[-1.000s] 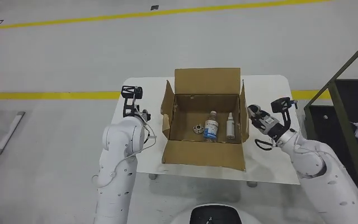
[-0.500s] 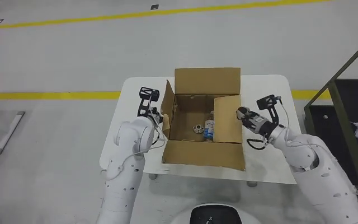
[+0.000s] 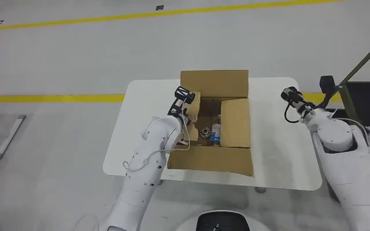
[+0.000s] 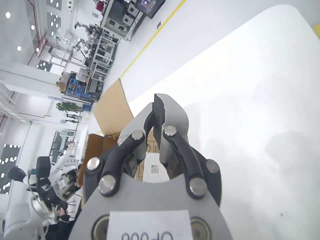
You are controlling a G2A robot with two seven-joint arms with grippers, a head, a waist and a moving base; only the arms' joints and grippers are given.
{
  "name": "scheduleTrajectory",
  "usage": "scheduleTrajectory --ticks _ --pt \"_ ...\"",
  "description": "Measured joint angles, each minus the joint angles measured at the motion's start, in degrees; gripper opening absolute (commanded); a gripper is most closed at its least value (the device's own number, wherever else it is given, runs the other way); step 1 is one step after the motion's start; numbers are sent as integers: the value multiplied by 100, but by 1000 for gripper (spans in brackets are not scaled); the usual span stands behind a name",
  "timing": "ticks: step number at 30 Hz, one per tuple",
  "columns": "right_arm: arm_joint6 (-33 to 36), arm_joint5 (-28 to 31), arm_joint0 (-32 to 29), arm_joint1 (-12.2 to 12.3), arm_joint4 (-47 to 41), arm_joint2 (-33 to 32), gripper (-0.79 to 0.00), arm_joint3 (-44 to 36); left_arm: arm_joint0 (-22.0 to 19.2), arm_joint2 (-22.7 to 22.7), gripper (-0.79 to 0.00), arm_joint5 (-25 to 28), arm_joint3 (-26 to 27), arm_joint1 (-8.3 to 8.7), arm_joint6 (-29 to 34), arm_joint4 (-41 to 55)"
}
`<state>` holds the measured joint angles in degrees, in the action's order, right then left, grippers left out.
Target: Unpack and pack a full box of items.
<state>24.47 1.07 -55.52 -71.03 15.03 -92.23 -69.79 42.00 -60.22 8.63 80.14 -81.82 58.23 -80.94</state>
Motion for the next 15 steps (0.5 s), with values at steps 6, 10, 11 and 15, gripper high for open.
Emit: scheduleTrajectory --ticks 6,10,11,15 --pt "168 252 983 -58 -162 379 -785 1253 -155 175 -785 207 -335 -52 94 123" --pt "369 628 1609 -119 -124 733 -785 2006 -258 211 -785 219 -480 -75 116 152" --pt "425 706 1730 -137 -132 812 -785 2161 -278 209 -785 206 -501 -81 115 169" --pt "596 1046 2190 -213 -72 1140 -785 2760 -343 199 -785 157 -560 -96 123 211"
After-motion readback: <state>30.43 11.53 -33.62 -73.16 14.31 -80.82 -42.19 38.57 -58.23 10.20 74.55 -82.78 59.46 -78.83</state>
